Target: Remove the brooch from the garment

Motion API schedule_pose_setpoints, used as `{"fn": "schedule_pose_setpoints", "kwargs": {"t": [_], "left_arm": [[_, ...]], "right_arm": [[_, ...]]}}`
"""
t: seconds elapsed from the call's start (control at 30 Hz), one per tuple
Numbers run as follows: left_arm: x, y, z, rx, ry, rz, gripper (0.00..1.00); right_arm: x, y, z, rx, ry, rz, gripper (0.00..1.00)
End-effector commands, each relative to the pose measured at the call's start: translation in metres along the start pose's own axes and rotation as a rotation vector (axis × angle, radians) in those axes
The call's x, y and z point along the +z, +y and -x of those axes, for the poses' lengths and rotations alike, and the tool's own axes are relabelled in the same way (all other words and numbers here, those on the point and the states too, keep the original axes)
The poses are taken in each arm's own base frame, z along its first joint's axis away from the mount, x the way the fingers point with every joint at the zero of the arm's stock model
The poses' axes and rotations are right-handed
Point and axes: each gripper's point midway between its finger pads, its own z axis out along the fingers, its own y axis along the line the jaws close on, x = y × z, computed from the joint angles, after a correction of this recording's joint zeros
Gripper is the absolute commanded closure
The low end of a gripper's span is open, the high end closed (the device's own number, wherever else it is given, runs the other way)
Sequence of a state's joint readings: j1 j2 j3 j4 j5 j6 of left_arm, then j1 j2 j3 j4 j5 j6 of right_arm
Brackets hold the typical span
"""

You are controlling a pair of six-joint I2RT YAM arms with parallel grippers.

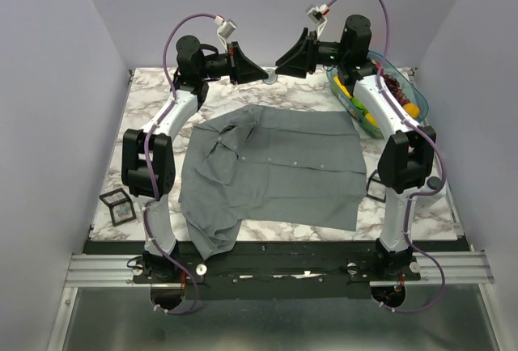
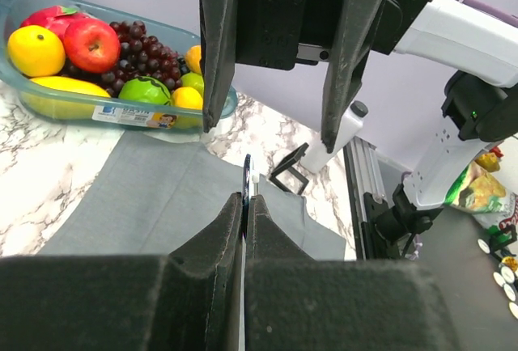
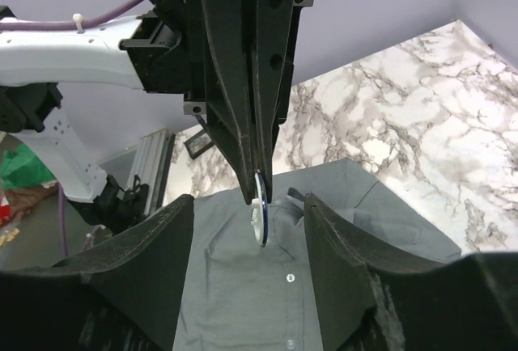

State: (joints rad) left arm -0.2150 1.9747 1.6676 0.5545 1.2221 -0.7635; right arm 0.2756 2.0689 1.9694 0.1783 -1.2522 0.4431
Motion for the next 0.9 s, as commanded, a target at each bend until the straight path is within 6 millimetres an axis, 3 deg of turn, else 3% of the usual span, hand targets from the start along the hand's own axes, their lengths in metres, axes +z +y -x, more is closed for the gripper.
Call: {"fn": "schedule_pose_setpoints", "kwargs": {"t": [0.0,0.2,0.53,0.8,0.87], "left_arm": [[-0.001,-0.008,0.010,0.036,0.000,-0.054,1.00],[-0.001,-0.010,0.009,0.045,0.009,-0.066,1.00],[-0.001,-0.011,0.008,0.038,0.008,-0.059,1.00],[0.002,-0.008,0.007,0.030,0.006,-0.047,1.00],[0.003,-0.006,0.004,0.027,0.012,-0.041,1.00]], "right_arm": [[-0.005,-0.003,0.000,-0.058,0.001,-0.054,0.40],[-0.005,-0.024,-0.016,0.009,0.007,-0.112,0.47],[0.000,-0.015,-0.029,0.045,0.036,-0.057,0.58],[0.008,-0.011,-0.032,0.048,0.046,-0.030,0.72],[0.008,-0.012,-0.032,0.047,0.045,-0.035,0.81]]}}
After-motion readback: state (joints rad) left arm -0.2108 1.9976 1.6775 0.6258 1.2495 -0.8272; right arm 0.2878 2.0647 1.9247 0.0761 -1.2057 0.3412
